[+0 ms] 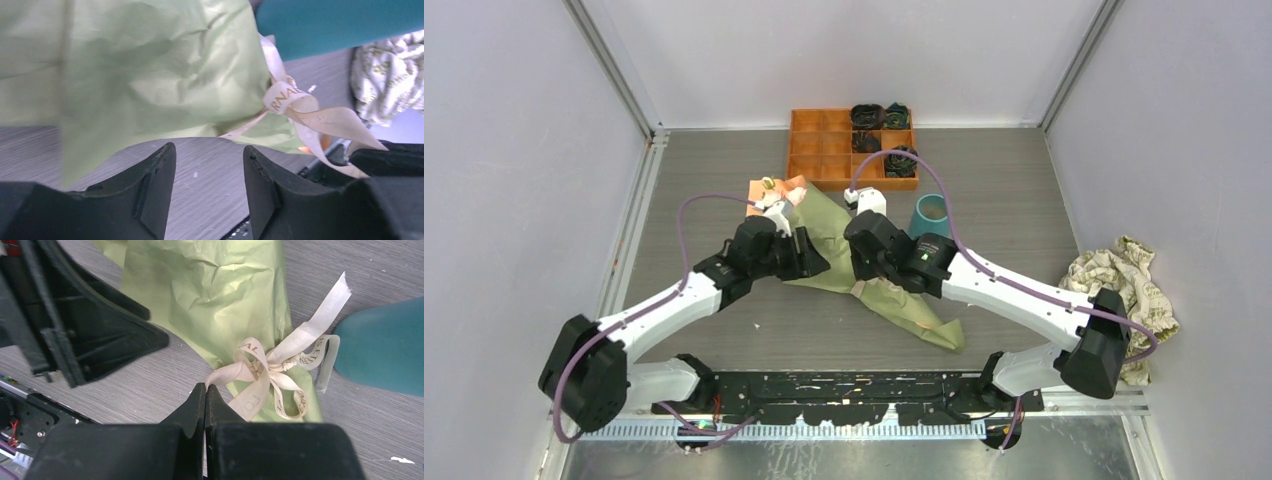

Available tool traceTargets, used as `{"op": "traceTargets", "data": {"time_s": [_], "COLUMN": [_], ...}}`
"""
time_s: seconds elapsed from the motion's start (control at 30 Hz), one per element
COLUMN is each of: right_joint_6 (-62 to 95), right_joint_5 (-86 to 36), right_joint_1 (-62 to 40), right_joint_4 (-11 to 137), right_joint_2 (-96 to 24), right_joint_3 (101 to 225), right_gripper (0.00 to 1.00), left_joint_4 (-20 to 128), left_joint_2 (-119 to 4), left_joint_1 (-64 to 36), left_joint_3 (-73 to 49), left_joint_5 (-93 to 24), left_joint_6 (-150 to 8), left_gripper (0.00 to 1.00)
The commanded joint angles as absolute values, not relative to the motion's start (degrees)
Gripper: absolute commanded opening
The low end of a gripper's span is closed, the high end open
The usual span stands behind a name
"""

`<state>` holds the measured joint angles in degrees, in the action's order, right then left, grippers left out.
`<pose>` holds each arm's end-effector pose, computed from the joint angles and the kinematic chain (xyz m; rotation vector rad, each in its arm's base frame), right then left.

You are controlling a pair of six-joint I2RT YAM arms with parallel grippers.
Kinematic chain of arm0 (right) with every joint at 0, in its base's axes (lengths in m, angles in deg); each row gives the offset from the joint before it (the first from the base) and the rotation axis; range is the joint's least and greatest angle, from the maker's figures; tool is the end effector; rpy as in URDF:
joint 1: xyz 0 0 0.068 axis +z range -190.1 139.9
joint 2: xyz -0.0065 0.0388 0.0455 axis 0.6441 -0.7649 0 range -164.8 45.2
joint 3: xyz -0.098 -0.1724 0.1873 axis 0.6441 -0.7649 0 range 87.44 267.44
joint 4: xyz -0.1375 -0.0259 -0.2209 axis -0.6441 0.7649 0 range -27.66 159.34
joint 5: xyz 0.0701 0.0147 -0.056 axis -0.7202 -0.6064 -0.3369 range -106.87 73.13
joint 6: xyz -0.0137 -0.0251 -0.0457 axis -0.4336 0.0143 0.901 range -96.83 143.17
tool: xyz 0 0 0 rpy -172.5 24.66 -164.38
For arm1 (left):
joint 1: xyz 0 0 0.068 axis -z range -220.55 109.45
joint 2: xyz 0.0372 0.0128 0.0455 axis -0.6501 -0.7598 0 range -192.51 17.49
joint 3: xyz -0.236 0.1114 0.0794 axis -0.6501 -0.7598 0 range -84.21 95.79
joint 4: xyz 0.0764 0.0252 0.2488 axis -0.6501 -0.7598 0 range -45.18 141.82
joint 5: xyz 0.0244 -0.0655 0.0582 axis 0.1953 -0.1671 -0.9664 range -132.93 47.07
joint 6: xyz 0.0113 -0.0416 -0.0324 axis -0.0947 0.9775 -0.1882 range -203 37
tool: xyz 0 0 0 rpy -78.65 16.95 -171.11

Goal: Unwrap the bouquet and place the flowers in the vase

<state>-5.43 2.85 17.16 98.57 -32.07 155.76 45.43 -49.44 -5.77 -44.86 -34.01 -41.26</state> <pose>0.1665 0.2366 0.3159 -0.4136 2.2919 0.3567 0.2040 -0.1483 0.2352 -0.0445 2.3090 -0.9016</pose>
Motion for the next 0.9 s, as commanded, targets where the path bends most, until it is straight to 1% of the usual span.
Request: {"op": "traceTargets", "data": {"time_s": [0.0, 0.13, 0.37, 0.5, 0.77, 0.87], "right_joint_6": [-7.65, -8.02, -8.47, -8.58, -8.73, -8.82], "right_joint_5": [2.18, 2.84, 3.57, 3.61, 3.62, 3.61], "right_joint_1": [17.31, 17.4, 17.59, 17.6, 17.6, 17.62], "right_joint_4": [94.9, 95.8, 97.2, 97.13, 95.74, 95.47], "right_joint_2": [-27.66, -24.37, -19.45, -17.79, -16.84, -16.35], "right_joint_3": [154.5, 153.35, 150.58, 148.36, 145.7, 145.24], "right_gripper": [0.01, 0.01, 0.01, 0.01, 0.01, 0.01], "left_joint_4": [60.73, 66.08, 73.38, 74.5, 74.42, 74.11], "left_joint_2": [-54.78, -60.13, -67.61, -67.78, -63.82, -65.02], "left_joint_1": [-3.59, -0.54, -0.01, 0.26, 1.85, 2.15], "left_joint_3": [-46.26, -43.75, -41.3, -40.71, -41.02, -40.29], "left_joint_5": [-23.44, -23.4, -21.72, -21.79, -23.96, -24.1], "left_joint_6": [-35.18, -32.64, -28.76, -28.19, -28.32, -28.59], "left_gripper": [0.54, 0.55, 0.55, 0.55, 0.54, 0.54]}}
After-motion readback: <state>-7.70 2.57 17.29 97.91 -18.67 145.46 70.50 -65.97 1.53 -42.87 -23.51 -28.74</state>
